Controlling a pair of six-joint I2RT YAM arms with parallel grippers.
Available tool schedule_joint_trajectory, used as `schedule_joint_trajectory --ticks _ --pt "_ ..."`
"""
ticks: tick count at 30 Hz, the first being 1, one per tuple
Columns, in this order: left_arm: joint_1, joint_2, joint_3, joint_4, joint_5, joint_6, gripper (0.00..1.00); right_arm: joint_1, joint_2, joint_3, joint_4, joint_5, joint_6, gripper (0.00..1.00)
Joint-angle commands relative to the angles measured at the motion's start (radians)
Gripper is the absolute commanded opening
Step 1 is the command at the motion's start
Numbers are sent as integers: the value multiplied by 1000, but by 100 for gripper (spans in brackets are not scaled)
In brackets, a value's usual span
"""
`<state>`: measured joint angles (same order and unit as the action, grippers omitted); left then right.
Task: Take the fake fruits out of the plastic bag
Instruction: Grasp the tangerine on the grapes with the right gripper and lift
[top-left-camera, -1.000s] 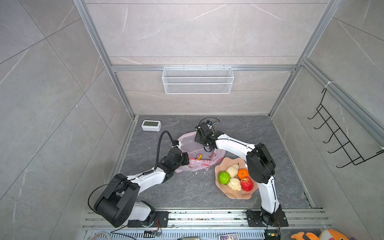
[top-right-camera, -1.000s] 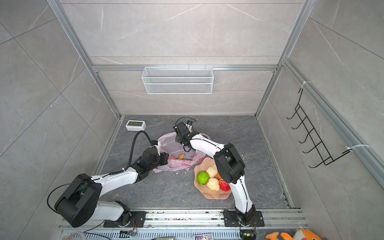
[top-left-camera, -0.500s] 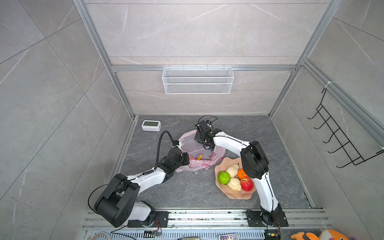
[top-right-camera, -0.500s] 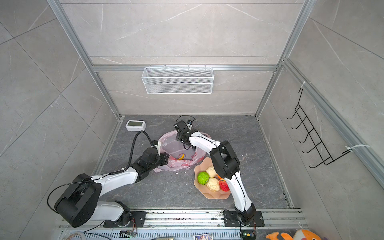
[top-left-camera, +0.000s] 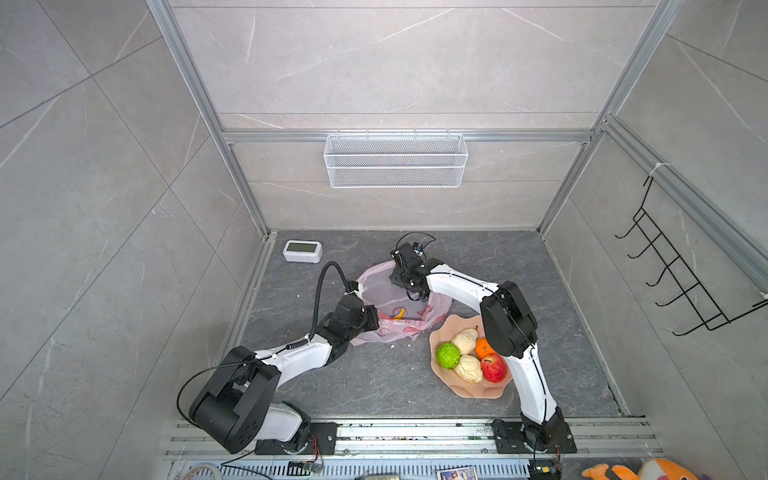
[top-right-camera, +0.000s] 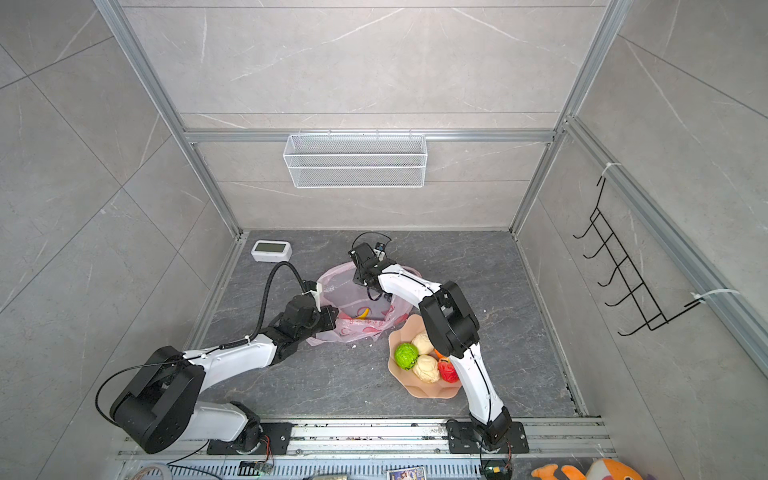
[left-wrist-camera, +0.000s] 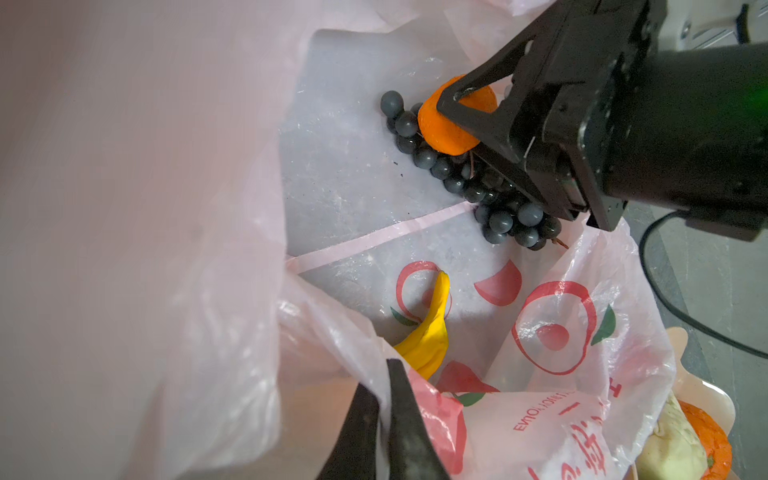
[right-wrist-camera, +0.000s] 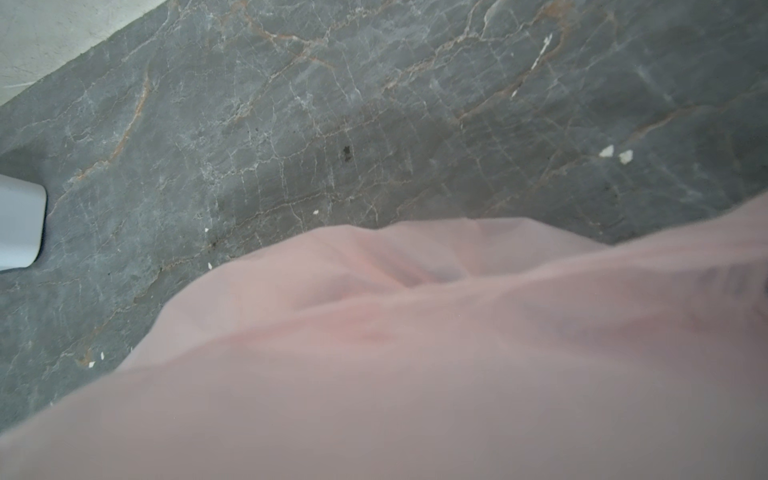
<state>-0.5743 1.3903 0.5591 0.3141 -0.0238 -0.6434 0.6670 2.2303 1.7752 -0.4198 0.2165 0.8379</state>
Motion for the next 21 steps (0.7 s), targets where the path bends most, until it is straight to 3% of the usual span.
schedule_joint_trajectory --ticks 1,13,21 --pt "-4 4 39 5 -2 22 10 3 -91 -55 22 -35 -3 48" --pt "-2 6 40 2 -5 25 11 42 -263 -215 30 -120 -49 48" --pt "-4 6 43 -6 -5 26 11 91 -474 -352 -127 -25 -119 47"
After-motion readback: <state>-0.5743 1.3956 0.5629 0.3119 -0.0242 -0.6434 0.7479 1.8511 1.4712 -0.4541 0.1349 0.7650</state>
